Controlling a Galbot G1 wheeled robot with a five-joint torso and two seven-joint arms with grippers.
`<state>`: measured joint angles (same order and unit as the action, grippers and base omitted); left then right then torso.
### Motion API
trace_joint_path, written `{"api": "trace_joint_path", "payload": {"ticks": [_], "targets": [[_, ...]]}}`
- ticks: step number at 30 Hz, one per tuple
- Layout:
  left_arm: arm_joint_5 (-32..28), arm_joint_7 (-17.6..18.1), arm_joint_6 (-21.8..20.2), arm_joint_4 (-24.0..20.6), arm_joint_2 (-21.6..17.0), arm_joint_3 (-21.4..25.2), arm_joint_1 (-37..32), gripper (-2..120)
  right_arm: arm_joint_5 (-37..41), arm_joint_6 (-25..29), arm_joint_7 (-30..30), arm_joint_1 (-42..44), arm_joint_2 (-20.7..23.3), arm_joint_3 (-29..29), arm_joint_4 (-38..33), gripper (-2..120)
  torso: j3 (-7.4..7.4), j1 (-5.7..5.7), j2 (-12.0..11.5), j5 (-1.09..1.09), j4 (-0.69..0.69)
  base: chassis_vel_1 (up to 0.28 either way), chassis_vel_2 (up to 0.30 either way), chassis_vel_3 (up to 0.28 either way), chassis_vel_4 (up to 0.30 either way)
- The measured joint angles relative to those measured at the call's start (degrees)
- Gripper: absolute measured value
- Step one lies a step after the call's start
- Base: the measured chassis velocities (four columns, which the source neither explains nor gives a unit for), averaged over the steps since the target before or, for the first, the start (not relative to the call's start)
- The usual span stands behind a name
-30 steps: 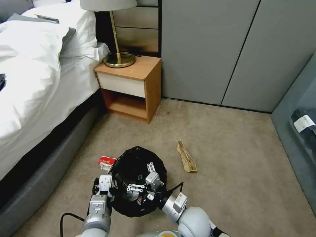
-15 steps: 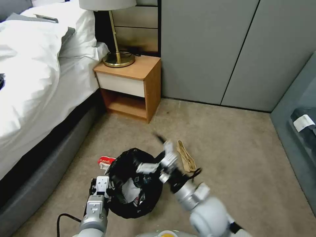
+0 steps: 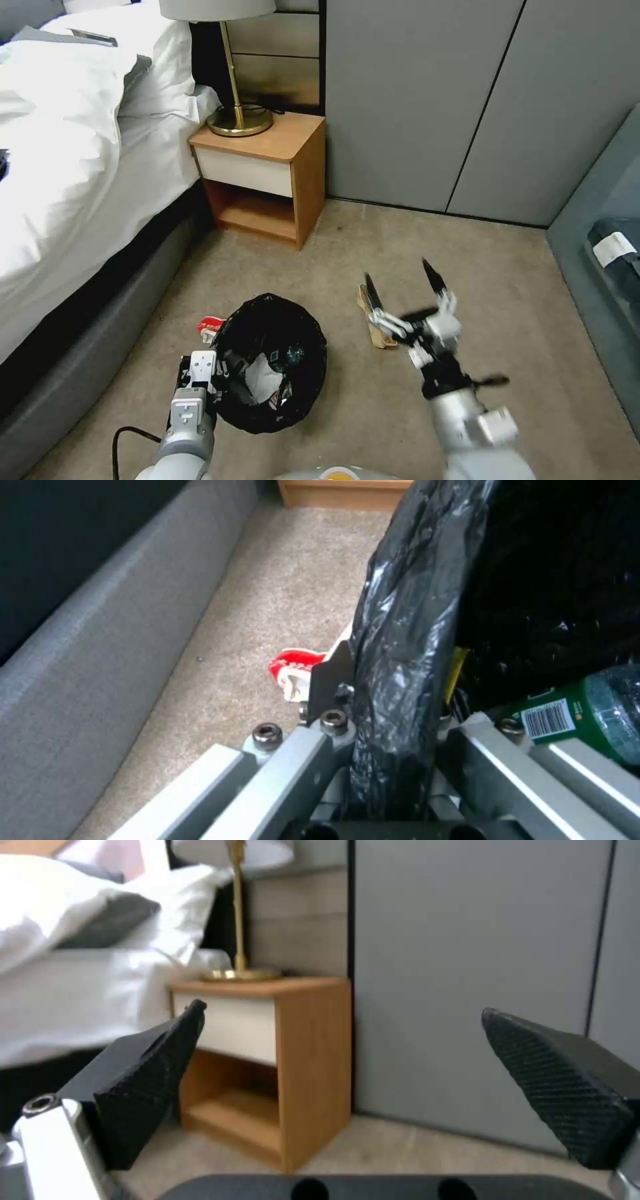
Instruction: Pick up the trash bin, then pick up the garbage from the floor and place it into the trash bin.
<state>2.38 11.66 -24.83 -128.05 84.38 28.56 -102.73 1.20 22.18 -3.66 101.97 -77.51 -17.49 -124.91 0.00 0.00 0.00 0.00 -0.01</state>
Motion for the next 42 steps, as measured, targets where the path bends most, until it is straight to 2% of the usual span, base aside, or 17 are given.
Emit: {"api": "trace_joint_path", "payload": {"ticks": [7,10,11,13,15,16,18,20,21,24,25,28,29,35,36,39,42], "targets": [[-0.25,0.07,-0.22,-0.22,-0.10,0.15,-0.05,1,1.36,-1.42,-0.13,-2.75,-0.13,-0.83,3.21,100,0.00,0.00,0.00,0.00,0.01,0.000,0.000,0.000,0.000],[-0.18,0.15,-0.14,-0.23,0.07,0.06,-0.30,1,5.19,-7.10,0.09,-9.27,1.28,-2.29,7.08,100,0.00,0.00,0.00,0.00,0.01,0.000,0.000,0.000,0.000],[-0.18,0.15,-0.14,-0.23,0.07,0.06,-0.30,1,5.19,-7.10,0.09,-9.27,1.28,-2.29,7.08,100,0.00,0.00,0.00,0.00,0.01,0.000,0.000,0.000,0.000],[-0.01,0.17,-0.05,-0.27,0.32,-0.13,-0.44,1,8.92,-11.41,0.78,-14.85,2.65,-2.30,11.48,100,0.00,0.00,0.00,0.00,0.02,0.000,0.000,0.000,0.000],[0.07,0.17,-0.03,-0.31,0.36,-0.15,-0.49,1,10.07,-12.76,0.85,-16.42,3.06,-2.06,12.77,100,0.00,0.00,0.00,0.01,0.01,0.000,0.000,0.000,0.000],[0.19,0.20,0.04,-0.34,0.46,-0.16,-0.56,1,12.33,-16.17,0.76,-19.63,3.59,-1.24,15.64,100,0.00,0.00,0.00,-0.01,0.01,0.000,0.000,0.000,0.000],[0.24,0.21,0.09,-0.34,0.51,-0.15,-0.57,1,13.25,-17.62,0.55,-21.38,3.63,-0.47,17.60,100,0.00,0.00,0.00,-0.01,0.02,0.000,0.000,0.000,0.000],[0.44,0.22,0.21,-0.34,0.64,-0.18,-0.89,1,13.19,-19.20,0.72,-26.45,3.14,1.76,25.60,100,0.00,0.00,0.00,0.00,0.01,0.000,0.000,0.000,0.000],[0.44,0.22,0.21,-0.34,0.64,-0.18,-0.89,1,13.19,-19.20,0.72,-26.45,3.14,1.76,25.60,100,0.00,0.00,0.00,0.00,0.01,0.000,0.000,0.000,0.000],[0.62,0.24,0.23,-0.39,0.62,-0.12,-1.23,1,11.62,-19.14,1.84,-31.00,2.27,3.59,35.03,100,0.01,0.00,0.00,0.00,0.02,0.000,0.000,0.000,0.000],[0.62,0.24,0.23,-0.39,0.62,-0.12,-1.23,1,11.62,-19.14,1.84,-31.00,2.27,3.59,35.03,100,0.01,0.00,0.00,0.00,0.02,0.000,0.000,0.000,0.000],[0.79,0.26,0.23,-0.69,0.59,-0.08,-1.56,1,9.93,-17.92,5.21,-36.82,1.01,4.67,46.84,100,0.01,0.00,0.00,-0.01,0.00,0.000,0.000,0.000,0.000],[0.79,0.26,0.23,-0.69,0.59,-0.08,-1.56,1,9.93,-17.92,5.21,-36.82,1.01,4.67,46.84,100,0.01,0.00,0.00,-0.01,0.00,0.000,0.000,0.000,0.000],[0.87,0.27,0.23,-0.70,0.54,-0.03,-1.76,1,8.62,-16.32,9.60,-43.08,0.39,4.51,59.49,100,0.01,0.01,0.00,-0.01,0.01,0.000,0.000,0.000,0.000],[0.87,0.27,0.23,-0.70,0.54,-0.03,-1.76,1,8.62,-16.32,9.60,-43.08,0.39,4.51,59.49,100,0.01,0.01,0.00,-0.01,0.01,0.000,0.000,0.000,0.000],[1.01,0.29,0.26,-0.70,0.68,-0.17,-1.85,1,8.04,-16.04,10.34,-46.42,0.14,4.40,66.48,100,0.01,0.00,0.00,0.00,0.00,0.000,0.000,0.000,0.000],[1.13,0.29,0.36,-0.70,0.73,-0.32,-2.08,1,7.38,-15.61,10.60,-48.66,-0.08,4.07,70.39,100,0.01,0.01,0.00,0.00,0.01,0.000,0.000,0.000,0.000]]}}
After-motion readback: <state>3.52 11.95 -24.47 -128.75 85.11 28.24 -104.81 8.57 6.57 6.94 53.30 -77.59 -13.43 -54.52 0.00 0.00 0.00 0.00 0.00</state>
